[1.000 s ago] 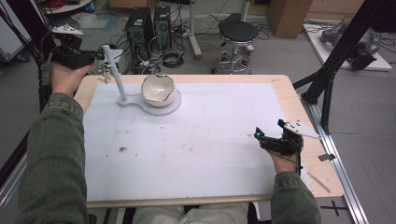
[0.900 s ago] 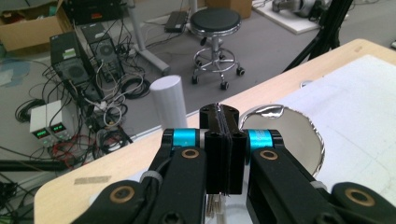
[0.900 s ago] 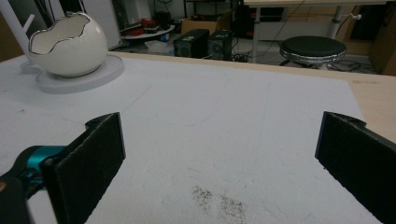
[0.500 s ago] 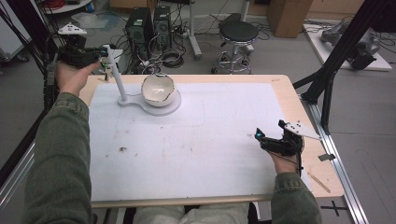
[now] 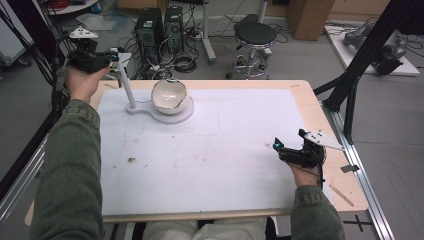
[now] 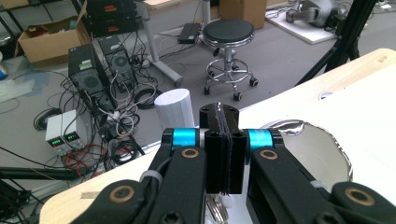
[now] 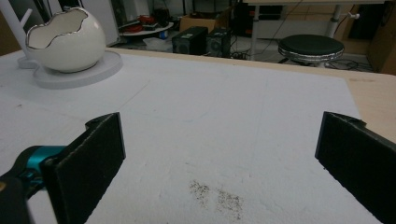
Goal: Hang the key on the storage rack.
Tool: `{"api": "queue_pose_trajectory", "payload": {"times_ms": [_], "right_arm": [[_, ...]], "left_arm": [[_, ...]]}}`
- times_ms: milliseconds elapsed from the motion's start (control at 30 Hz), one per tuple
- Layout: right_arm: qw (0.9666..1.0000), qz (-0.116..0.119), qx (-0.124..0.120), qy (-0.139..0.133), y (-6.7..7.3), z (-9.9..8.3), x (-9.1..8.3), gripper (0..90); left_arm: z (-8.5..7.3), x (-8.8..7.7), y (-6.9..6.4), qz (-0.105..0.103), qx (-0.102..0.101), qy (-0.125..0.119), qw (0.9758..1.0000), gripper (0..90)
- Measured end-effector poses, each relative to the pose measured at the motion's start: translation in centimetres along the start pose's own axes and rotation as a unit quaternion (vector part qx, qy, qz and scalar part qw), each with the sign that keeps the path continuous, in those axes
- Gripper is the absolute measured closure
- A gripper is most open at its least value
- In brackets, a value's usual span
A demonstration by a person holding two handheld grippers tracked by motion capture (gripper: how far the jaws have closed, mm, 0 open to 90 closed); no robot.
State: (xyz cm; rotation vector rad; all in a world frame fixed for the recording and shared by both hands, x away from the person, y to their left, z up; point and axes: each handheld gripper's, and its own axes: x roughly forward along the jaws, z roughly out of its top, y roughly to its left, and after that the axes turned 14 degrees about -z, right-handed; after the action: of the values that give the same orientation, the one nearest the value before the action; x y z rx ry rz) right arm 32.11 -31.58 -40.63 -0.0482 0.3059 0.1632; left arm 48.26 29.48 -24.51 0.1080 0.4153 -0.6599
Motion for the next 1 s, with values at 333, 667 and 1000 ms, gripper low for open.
{"api": "queue_pose_trajectory", "payload": {"times_ms": [333, 667, 1000], "right_arm": [[1.0, -0.003, 0.0, 0.0, -0.1, -0.1, -0.2, 0.5], [1.0, -0.001, 0.002, -0.001, -0.3, -0.1, -0.4, 0.5], [1.0, 0.004, 0.005, 0.0, -0.1, -0.1, -0.4, 0.5]], "left_arm": [[-0.5, 1.5, -0.1, 0.012, 0.012, 0.006, 0.9998, 89.0], [0.0, 0.7, -0.7, -0.003, -0.006, -0.011, 0.9999, 69.6], [-0.7, -0.8, -0.8, -0.028, -0.037, -0.071, 0.9964, 46.5]]}}
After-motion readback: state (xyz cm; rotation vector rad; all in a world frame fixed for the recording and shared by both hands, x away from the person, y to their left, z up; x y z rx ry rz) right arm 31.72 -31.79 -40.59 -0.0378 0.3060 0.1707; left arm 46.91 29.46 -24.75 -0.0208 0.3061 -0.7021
